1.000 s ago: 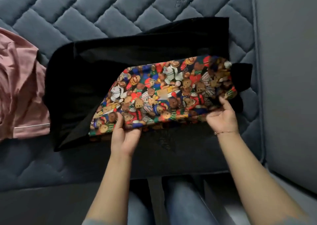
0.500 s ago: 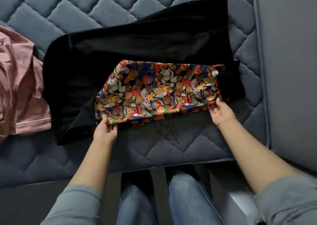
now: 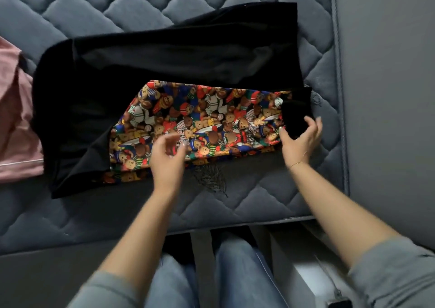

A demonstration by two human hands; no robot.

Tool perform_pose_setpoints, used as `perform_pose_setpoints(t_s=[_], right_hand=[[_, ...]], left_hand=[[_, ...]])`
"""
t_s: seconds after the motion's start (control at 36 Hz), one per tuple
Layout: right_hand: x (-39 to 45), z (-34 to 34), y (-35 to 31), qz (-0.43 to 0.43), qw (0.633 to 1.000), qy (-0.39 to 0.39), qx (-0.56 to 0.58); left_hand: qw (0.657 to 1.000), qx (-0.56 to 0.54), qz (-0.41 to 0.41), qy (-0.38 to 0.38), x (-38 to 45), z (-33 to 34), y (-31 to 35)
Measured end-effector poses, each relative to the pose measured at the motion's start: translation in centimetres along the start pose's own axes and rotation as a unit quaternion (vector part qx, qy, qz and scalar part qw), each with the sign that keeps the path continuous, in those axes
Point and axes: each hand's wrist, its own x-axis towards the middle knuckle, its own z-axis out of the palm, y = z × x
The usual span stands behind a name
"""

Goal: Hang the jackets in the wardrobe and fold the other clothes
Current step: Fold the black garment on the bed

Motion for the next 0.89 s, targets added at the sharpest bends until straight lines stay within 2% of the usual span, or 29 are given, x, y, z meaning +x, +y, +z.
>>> perform_pose_setpoints(t_s=[0.08,0.17,0.22,0.28,0.39,0.44,0.56,0.67,0.72,0.78,0.83,0.89], right_hand=[[4.1,-1.1,-0.1,-0.066,0.991,-0.111,-0.025],[7.6,-1.5,-1.0,-0.186,0.955,-0.179,-0.148],[9.3,-1.0,-1.9,-0.263,0.908,-0.229,-0.232],[10.6,-0.3,-3.0,-0.29,0.874,-0.288,-0.265],[12.7,1.1,-5.1,-0.316,0.818,-0.316,-0.361],[13.7,1.4,-6.0,-0.312,0.796,-0.333,-0.398],[14.9,1.2,-7.0,-0.275,0.771,-0.459,-0.347],[15.8,0.0,-7.5,-0.157,0.705,-0.628,-0.289],[16.0,-0.6,-7.8,-0.107,0.674,-0.677,-0.276],[16.3,-0.6,-7.8,-0.102,0.688,-0.672,-0.254],[16.5,-0.1,-7.7,-0.125,0.738,-0.622,-0.229],[16.4,0.8,-7.6,-0.178,0.772,-0.555,-0.253]], left_hand=[[0.994,0.092,0.031,0.049,4.7,-2.3,0.1],[0.969,0.222,-0.016,0.109,8.9,-5.4,-1.3],[0.948,0.3,-0.072,0.083,10.5,-7.0,-2.5],[0.932,0.341,-0.113,0.044,11.3,-8.0,-3.5],[0.918,0.377,-0.119,0.001,12.7,-9.6,-4.4],[0.917,0.383,-0.101,-0.041,12.9,-10.2,-4.6],[0.964,0.222,-0.077,-0.126,11.7,-11.8,-4.6],[0.96,0.15,-0.088,-0.219,11.1,-13.8,-4.6],[0.956,0.138,-0.085,-0.245,11.2,-14.5,-4.6],[0.957,0.138,-0.072,-0.243,11.6,-14.9,-4.7],[0.965,0.167,-0.036,-0.199,12.2,-14.9,-5.1],[0.967,0.213,0.001,-0.136,12.7,-14.2,-5.5]])
